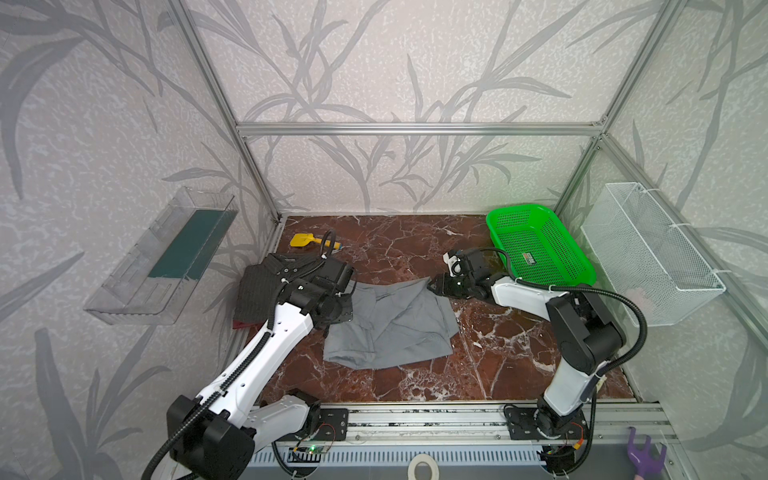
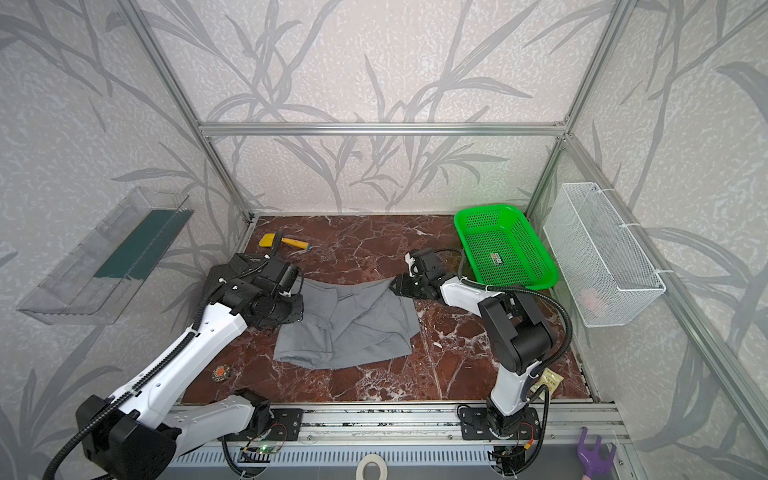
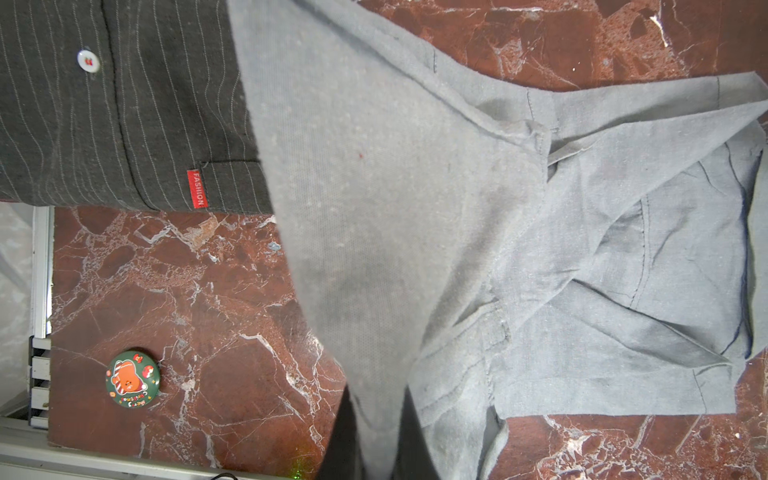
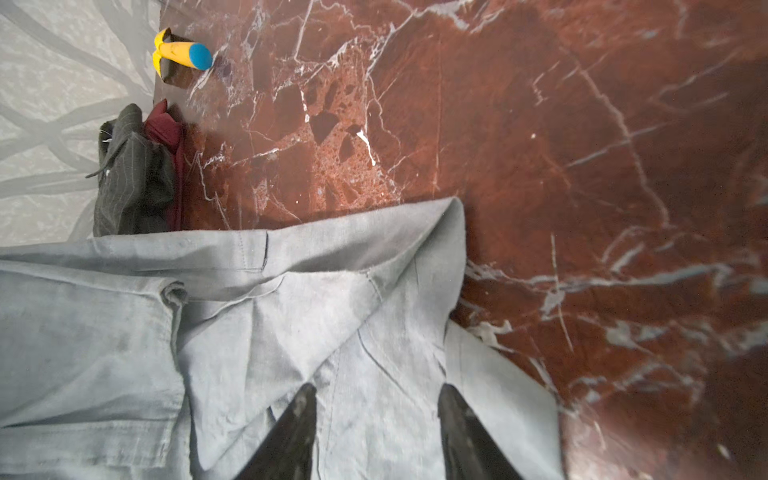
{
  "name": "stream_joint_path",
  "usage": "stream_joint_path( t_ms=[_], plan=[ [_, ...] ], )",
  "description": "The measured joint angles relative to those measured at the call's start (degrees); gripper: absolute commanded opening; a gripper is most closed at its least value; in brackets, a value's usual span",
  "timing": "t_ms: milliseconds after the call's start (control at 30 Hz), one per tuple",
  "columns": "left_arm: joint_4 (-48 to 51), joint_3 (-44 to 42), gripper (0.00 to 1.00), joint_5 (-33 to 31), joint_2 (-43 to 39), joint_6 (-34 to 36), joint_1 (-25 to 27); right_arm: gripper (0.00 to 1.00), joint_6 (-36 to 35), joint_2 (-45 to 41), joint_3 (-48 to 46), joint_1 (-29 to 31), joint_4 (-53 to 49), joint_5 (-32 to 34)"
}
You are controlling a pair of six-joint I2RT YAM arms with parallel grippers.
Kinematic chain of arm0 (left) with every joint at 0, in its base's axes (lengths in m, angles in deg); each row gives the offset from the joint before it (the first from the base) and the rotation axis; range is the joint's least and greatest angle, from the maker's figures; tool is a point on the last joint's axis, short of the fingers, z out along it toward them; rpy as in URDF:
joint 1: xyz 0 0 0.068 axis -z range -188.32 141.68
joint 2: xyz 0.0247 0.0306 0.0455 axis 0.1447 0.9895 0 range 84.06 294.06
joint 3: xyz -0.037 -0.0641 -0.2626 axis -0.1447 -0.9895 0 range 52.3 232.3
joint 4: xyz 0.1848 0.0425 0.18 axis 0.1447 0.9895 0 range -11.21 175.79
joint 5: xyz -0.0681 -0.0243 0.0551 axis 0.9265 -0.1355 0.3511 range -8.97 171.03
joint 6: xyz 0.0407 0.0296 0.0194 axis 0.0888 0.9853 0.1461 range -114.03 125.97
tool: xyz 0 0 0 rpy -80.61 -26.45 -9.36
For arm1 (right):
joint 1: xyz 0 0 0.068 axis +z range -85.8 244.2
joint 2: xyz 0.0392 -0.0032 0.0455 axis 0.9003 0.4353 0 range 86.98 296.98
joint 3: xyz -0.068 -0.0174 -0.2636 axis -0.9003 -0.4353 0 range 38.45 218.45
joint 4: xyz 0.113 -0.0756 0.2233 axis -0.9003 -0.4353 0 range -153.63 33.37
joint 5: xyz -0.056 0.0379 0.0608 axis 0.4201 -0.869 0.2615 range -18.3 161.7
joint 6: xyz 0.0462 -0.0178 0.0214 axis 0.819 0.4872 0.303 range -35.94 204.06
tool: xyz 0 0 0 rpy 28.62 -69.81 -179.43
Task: Fold and stack the long sleeve shirts
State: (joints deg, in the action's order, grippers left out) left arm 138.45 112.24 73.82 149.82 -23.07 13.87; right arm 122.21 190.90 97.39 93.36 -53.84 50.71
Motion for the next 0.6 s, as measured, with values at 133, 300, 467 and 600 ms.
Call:
stream_joint_path(
  t_ms=[133, 300, 467, 600],
  plan=[
    [0.1, 0.0, 0.00, -0.1, 0.7, 0.0, 0.0, 0.50, 3.9, 3.7, 1.1, 1.8, 1.0, 2.0],
    [1.6, 0.8, 0.00, -1.8, 1.8, -1.1, 0.0, 0.42, 5.2, 6.8, 2.9, 2.3, 1.7, 3.3],
    [5.5, 4.7, 0.00, -3.7, 4.7, -2.6, 0.0, 0.40, 5.6, 6.2, 1.4, 2.5, 3.5, 3.0],
    [9.4, 8.7, 0.00, -5.2, 9.6, -2.7, 0.0, 0.40, 5.3, 3.0, -2.0, 2.6, 3.6, 1.8]
  ],
)
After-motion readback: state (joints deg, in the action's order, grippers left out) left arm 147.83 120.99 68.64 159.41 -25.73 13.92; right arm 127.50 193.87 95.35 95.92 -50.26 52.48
